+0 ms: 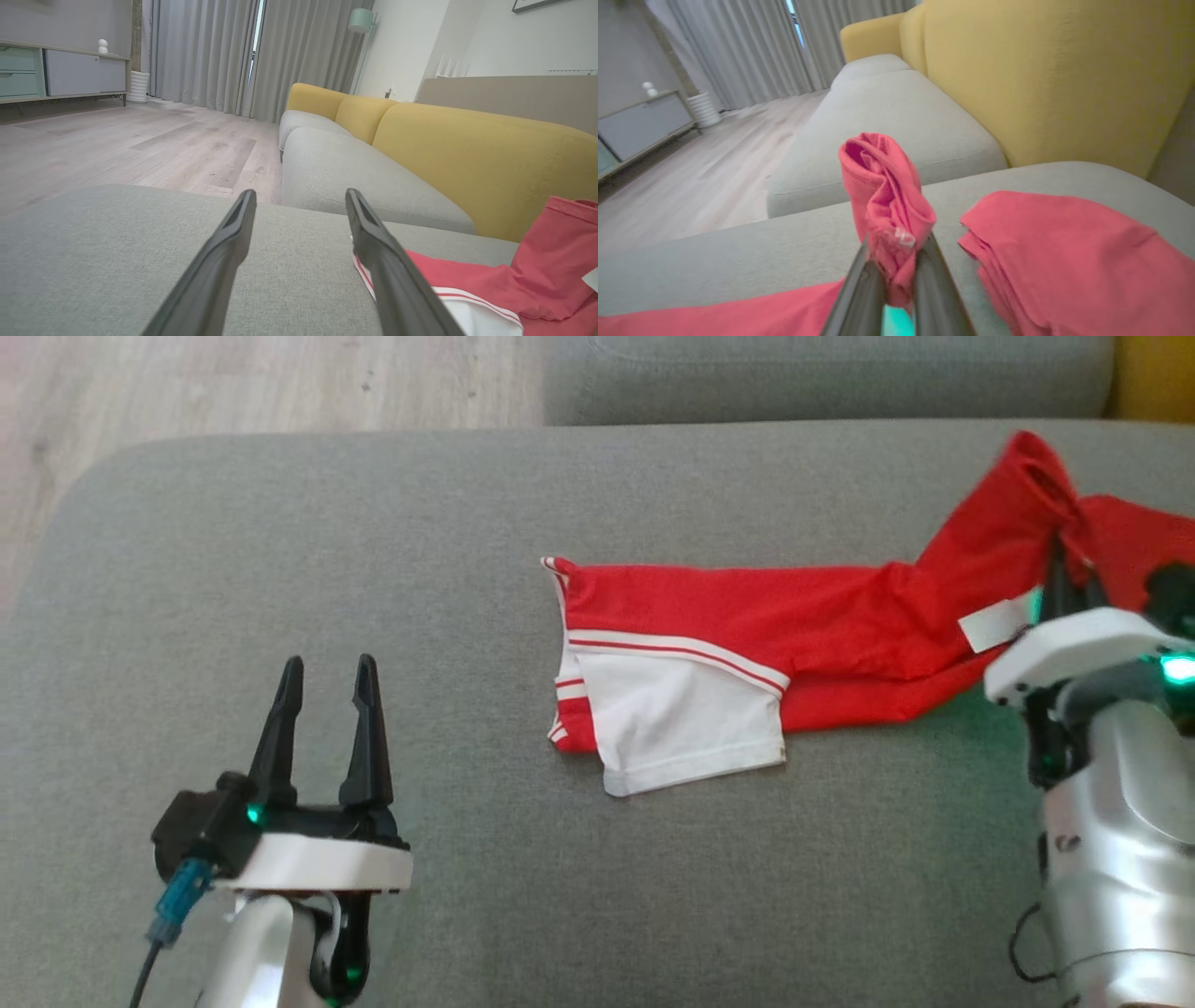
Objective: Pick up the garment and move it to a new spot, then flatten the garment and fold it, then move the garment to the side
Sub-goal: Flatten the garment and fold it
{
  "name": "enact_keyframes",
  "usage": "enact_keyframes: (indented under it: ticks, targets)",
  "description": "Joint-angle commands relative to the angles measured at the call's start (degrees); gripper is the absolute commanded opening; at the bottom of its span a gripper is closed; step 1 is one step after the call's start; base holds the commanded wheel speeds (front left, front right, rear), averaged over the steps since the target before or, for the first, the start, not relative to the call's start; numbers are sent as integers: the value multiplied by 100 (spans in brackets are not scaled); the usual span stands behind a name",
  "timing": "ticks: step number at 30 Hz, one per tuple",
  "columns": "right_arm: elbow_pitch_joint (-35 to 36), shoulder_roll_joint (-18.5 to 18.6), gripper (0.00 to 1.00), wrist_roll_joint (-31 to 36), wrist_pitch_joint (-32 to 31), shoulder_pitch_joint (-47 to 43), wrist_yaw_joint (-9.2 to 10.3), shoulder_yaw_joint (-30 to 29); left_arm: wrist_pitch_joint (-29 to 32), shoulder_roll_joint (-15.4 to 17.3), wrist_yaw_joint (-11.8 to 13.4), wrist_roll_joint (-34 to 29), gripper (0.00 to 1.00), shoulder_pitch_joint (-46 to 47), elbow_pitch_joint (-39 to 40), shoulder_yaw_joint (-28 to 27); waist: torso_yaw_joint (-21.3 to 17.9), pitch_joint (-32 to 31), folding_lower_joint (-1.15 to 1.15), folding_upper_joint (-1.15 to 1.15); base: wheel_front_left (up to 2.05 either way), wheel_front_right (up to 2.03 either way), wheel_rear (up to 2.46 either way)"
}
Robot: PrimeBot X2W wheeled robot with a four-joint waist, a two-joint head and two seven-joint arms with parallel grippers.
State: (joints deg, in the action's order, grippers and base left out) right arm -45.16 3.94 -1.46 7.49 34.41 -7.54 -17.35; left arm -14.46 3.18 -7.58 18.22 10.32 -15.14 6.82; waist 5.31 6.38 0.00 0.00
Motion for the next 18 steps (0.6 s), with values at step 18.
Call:
enact_keyframes:
  ticks: [18]
  targets:
    - [487, -105, 0, -2662, -180, -182, 5, 3764, -53, 51, 9, -25, 100, -38, 62, -86, 771, -243, 0, 0, 0, 0, 0]
